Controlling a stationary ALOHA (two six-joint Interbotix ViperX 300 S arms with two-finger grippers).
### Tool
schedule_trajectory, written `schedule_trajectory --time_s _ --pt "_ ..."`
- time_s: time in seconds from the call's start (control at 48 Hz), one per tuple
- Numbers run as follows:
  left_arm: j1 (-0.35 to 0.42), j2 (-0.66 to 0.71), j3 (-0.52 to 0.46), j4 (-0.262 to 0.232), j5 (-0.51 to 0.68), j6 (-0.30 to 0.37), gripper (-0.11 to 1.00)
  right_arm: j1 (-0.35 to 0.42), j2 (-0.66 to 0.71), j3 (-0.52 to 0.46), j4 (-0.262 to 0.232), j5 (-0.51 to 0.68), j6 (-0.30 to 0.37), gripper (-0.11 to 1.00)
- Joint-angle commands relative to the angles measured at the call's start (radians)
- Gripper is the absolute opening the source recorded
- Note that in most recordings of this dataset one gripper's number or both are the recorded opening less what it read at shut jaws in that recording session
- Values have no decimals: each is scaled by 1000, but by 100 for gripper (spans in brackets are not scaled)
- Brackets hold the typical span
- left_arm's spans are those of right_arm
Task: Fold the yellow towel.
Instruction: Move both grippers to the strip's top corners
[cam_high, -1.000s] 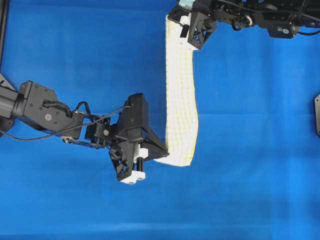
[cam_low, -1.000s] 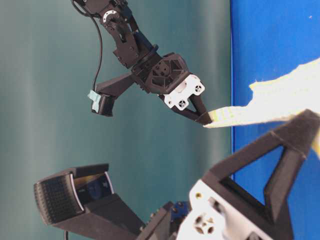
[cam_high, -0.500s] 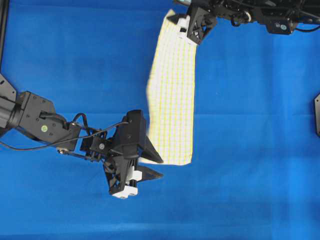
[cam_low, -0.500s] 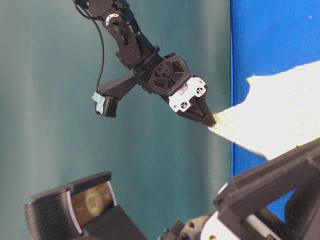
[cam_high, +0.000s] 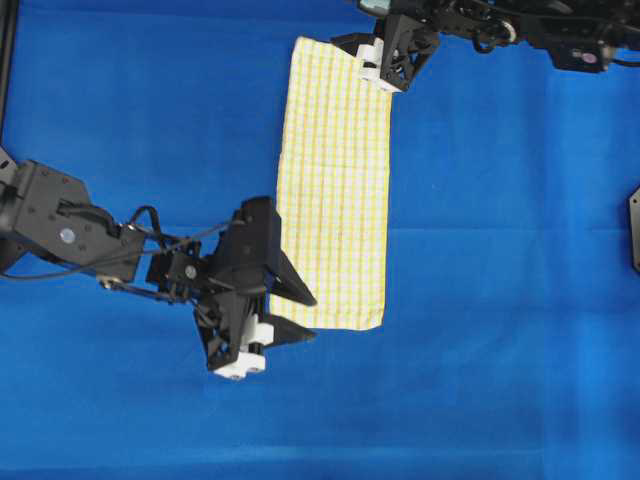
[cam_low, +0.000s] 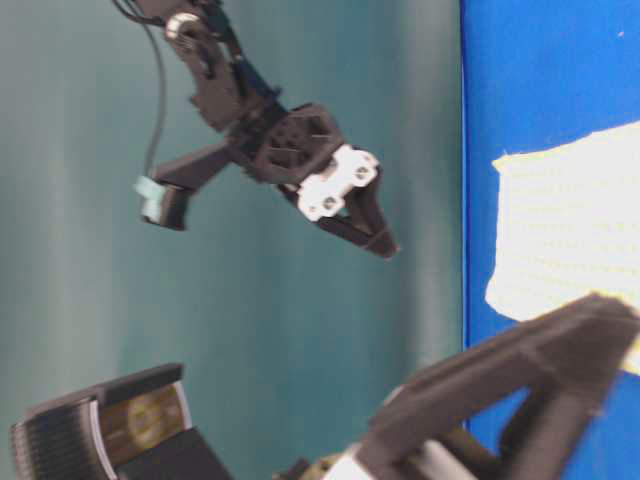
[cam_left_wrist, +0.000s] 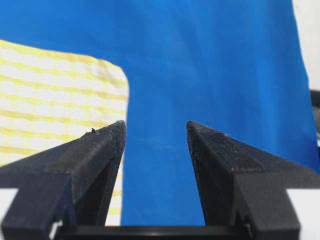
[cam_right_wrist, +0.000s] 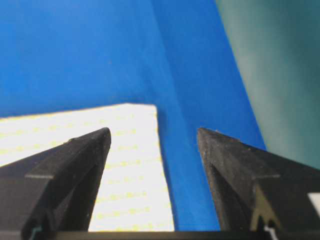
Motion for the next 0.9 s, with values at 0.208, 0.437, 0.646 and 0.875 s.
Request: schedule_trajectory --time_s 0.208,0.437,0.646,0.875 --pt "66 -117 67 9 -3 11 44 5 -133 26 -3 51 3 71" --pt "189 -241 163 25 -3 97 44 23 -244 147 6 48 20 71" --pt "305 -339 238 23 -14 166 44 91 -351 273 40 26 23 71" --pt "380 -382 281 23 -20 202 44 156 -430 365 94 -43 23 71"
